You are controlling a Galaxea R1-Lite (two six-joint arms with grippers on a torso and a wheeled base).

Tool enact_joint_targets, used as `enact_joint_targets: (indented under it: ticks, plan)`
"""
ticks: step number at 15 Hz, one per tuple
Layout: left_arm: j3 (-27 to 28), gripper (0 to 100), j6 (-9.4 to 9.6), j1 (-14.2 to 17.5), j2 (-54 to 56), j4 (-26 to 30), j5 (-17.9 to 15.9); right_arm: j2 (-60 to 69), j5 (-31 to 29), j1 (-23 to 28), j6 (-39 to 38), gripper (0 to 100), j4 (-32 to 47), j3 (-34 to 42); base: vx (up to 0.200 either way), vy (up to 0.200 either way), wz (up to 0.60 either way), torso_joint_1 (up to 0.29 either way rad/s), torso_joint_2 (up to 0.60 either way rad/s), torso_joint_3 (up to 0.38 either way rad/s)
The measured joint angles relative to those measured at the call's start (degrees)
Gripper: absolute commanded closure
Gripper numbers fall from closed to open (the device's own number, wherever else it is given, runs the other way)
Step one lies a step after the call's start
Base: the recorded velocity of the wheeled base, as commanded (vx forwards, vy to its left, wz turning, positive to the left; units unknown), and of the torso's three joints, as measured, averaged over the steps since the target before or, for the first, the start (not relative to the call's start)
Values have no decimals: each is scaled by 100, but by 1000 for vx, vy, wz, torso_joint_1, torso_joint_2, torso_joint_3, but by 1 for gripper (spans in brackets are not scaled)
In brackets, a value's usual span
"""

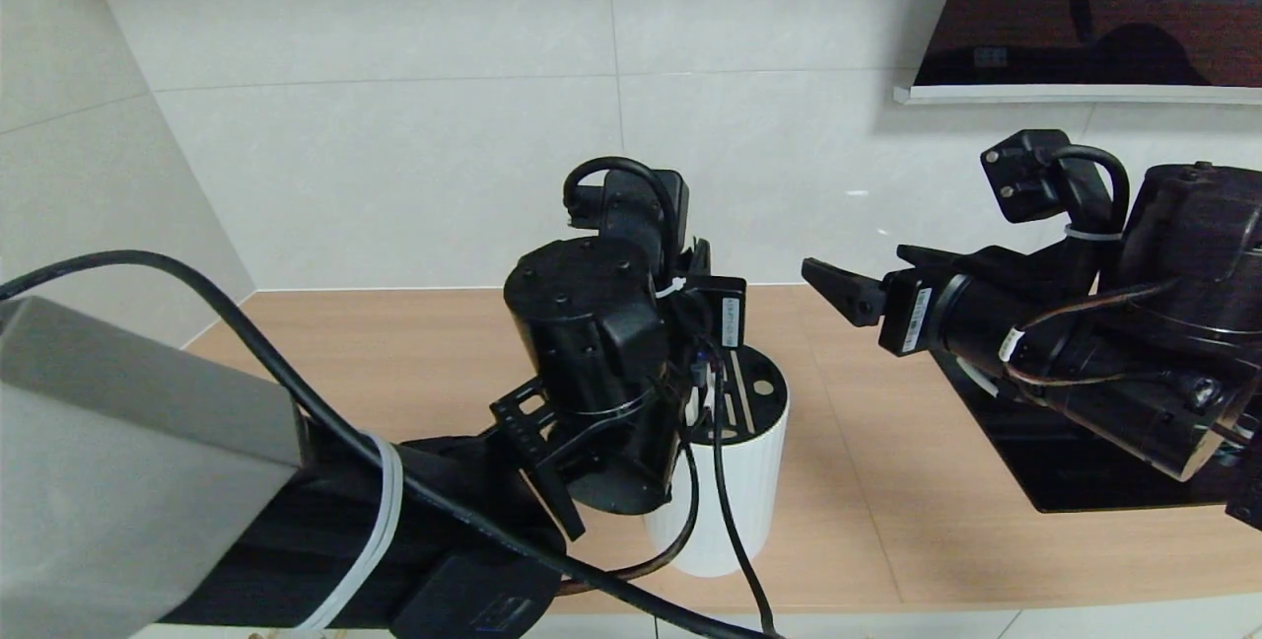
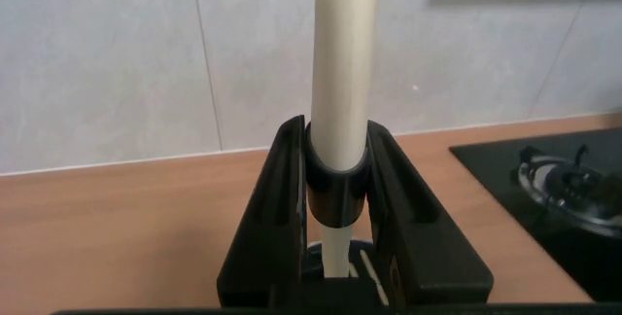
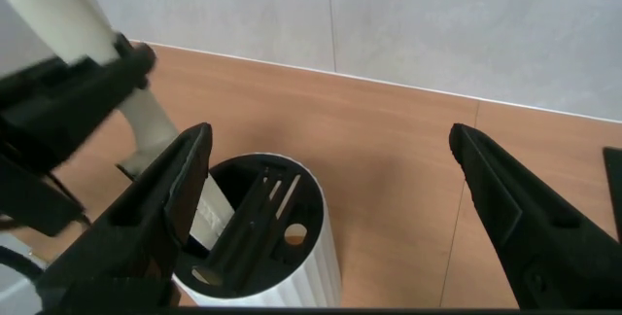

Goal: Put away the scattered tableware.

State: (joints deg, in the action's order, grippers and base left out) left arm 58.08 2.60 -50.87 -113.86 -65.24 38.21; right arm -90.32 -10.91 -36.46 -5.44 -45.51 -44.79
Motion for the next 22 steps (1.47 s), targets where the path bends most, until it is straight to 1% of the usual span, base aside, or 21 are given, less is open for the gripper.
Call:
enact_joint_targets:
  ticks: [4, 8, 12, 19, 20, 22]
  plan:
    - [-26, 100, -110, -83, -271, 5, 17, -22, -6, 0, 0, 0, 0, 0, 0, 0, 0, 0, 0, 0]
    - [-130, 100, -116, -146, -533, 7, 17, -28, -6, 0, 0, 0, 0, -2, 0, 0, 0, 0, 0, 0]
    - [-297, 100, -115, -133, -605, 44, 17, -50, -9, 0, 0, 0, 0, 6, 0, 0, 0, 0, 0, 0]
    - [-373, 100, -115, -105, -625, 145, 20, -83, -9, 0, 7, 0, 0, 15, 0, 0, 0, 0, 0, 0]
    - [-375, 0, -118, -95, -625, 145, 24, -83, -12, 0, 7, 0, 0, 15, 0, 0, 0, 0, 0, 0]
    - [-378, 0, -115, -83, -623, 144, 27, -83, -15, 0, 7, 0, 0, 15, 0, 0, 0, 0, 0, 0]
